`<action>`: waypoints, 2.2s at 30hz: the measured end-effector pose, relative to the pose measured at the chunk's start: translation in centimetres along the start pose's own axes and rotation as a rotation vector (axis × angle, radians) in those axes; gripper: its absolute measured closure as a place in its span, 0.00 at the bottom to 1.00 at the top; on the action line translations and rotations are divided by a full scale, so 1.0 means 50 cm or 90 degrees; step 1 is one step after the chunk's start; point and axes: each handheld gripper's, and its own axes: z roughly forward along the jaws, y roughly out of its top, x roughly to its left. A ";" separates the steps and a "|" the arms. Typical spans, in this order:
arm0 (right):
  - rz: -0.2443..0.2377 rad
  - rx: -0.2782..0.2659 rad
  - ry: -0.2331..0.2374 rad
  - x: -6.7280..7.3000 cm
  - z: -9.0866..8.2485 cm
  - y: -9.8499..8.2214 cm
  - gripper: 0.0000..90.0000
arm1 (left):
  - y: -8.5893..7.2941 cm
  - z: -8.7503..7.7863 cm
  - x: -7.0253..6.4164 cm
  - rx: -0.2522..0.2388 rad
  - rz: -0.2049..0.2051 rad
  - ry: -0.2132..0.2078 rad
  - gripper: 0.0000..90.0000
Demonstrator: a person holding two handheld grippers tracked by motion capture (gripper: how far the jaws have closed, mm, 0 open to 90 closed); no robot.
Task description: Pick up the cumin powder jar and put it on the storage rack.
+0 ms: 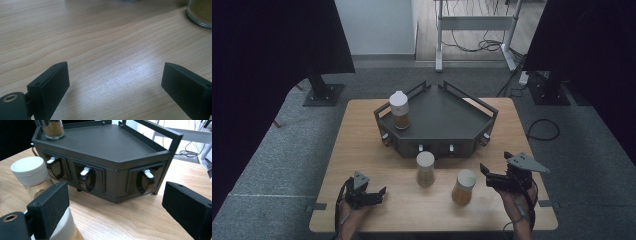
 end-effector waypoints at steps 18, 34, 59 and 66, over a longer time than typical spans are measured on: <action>-0.018 0.007 0.047 0.046 0.042 0.023 0.08 | 0.007 0.004 -0.003 0.013 0.004 0.002 0.08; -0.034 0.007 0.079 0.083 0.071 0.038 0.08 | 0.023 0.013 -0.008 0.045 0.006 0.008 0.08; -0.055 0.018 0.114 0.128 0.118 0.050 0.07 | 0.023 0.013 -0.009 0.045 0.006 0.009 0.08; -0.061 0.022 0.124 0.142 0.133 0.055 0.07 | 0.023 0.013 -0.009 0.046 0.007 0.009 0.09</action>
